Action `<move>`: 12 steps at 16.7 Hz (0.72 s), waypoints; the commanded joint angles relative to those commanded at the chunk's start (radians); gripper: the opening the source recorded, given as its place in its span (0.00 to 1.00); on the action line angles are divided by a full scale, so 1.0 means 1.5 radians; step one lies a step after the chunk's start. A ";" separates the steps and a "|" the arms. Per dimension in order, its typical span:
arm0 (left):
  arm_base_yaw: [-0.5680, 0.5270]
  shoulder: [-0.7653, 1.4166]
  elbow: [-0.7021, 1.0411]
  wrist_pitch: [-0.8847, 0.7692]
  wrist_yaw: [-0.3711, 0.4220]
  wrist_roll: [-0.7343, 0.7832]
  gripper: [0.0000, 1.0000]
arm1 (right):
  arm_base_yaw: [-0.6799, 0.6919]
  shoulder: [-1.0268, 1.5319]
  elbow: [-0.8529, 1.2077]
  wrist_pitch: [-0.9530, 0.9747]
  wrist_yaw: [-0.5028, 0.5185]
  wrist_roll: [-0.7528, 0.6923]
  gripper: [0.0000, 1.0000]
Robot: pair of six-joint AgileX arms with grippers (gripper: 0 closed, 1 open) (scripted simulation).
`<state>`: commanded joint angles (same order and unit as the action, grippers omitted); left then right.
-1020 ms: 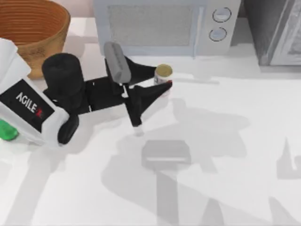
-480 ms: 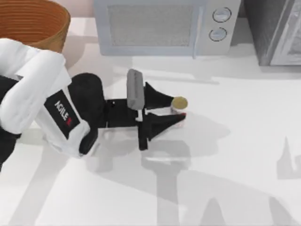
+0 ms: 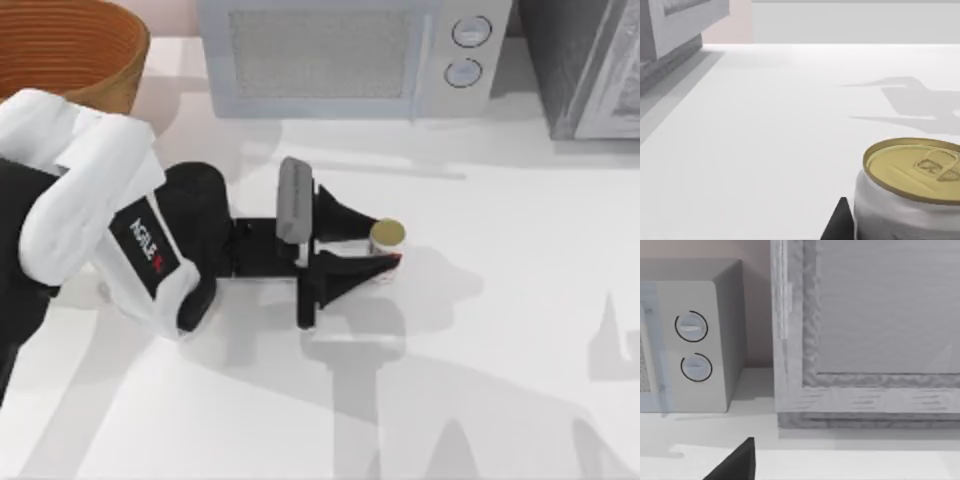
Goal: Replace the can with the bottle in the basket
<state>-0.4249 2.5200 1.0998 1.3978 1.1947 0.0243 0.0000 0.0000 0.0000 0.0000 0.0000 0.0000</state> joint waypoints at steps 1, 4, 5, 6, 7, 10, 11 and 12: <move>0.000 0.000 0.000 0.000 0.000 0.000 0.00 | 0.000 0.000 0.000 0.000 0.000 0.000 1.00; 0.000 0.000 0.000 0.000 0.000 0.000 0.15 | 0.000 0.000 0.000 0.000 0.000 0.000 1.00; 0.000 0.000 0.000 0.000 0.000 0.000 0.23 | 0.000 0.000 0.000 0.000 0.000 0.000 1.00; 0.000 0.000 0.000 0.000 0.000 0.000 0.30 | 0.000 0.000 0.000 0.000 0.000 0.000 1.00; 0.000 0.000 0.000 0.000 0.000 0.000 0.38 | 0.000 0.000 0.000 0.000 0.000 0.000 1.00; 0.000 0.000 0.000 0.000 0.000 0.000 0.60 | 0.000 0.000 0.000 0.000 0.000 0.000 1.00; 0.000 0.000 0.000 0.000 0.000 0.000 0.68 | 0.000 0.000 0.000 0.000 0.000 0.000 1.00; 0.000 0.000 0.000 0.000 0.000 0.000 0.75 | 0.000 0.000 0.000 0.000 0.000 0.000 1.00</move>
<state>-0.4249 2.5200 1.0998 1.3978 1.1947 0.0243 0.0000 0.0000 0.0000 0.0000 0.0000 0.0000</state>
